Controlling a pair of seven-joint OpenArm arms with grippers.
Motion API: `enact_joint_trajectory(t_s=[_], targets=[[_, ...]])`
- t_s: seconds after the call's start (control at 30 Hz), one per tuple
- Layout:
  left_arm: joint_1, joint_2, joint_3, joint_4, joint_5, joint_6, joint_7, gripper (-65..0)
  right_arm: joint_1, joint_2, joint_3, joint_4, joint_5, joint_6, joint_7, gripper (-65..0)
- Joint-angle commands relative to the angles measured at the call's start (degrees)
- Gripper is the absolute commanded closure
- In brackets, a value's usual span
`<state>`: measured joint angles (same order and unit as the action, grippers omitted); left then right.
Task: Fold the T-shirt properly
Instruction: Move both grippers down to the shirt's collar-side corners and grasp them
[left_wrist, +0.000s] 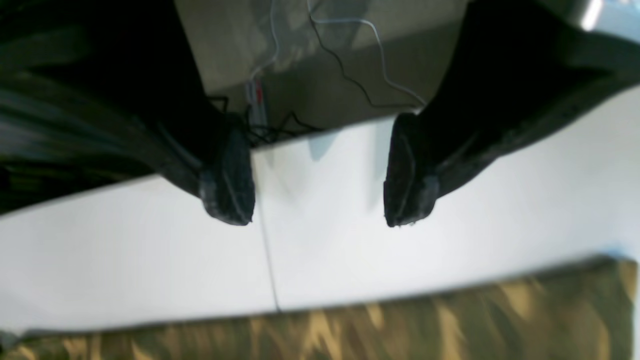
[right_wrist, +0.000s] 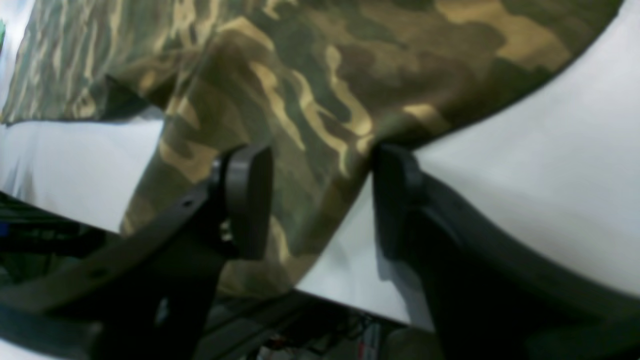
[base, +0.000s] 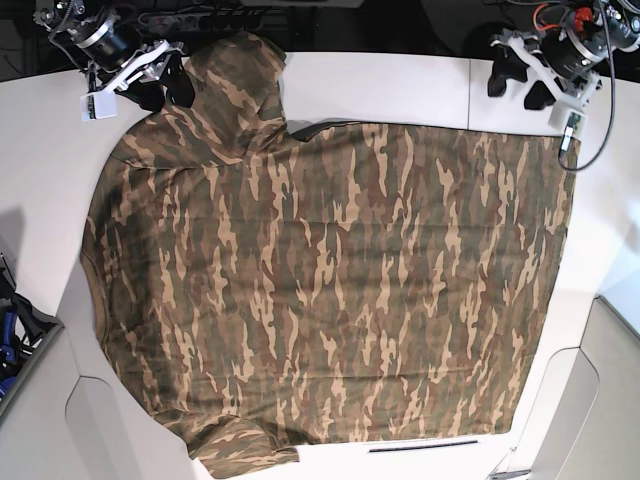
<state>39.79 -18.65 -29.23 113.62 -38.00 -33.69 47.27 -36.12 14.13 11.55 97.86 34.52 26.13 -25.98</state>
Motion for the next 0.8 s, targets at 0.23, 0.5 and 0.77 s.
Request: enact_joint_trajectory(t_s=[0.23, 0.5, 0.77], targets=[[-8.61, -6.40, -0.44, -7.54, 0.24, 3.30, -1.11, -43.6, 0.37, -0.83, 0.00, 0.20, -0.72, -0.20, -1.27, -32.5], [-18.88, -13.03, -0.55, -23.56, 0.94, 3.48, -1.88, -43.6, 0.39, -0.83, 0.00, 0.20, -1.99, -0.22, -1.27, -32.5], [-25.49, -17.09, -0.52, -36.89, -0.83, 3.45, -1.68, -43.6, 0.39, -0.83, 0.00, 0.20, -2.62, -0.22, -1.27, -32.5]])
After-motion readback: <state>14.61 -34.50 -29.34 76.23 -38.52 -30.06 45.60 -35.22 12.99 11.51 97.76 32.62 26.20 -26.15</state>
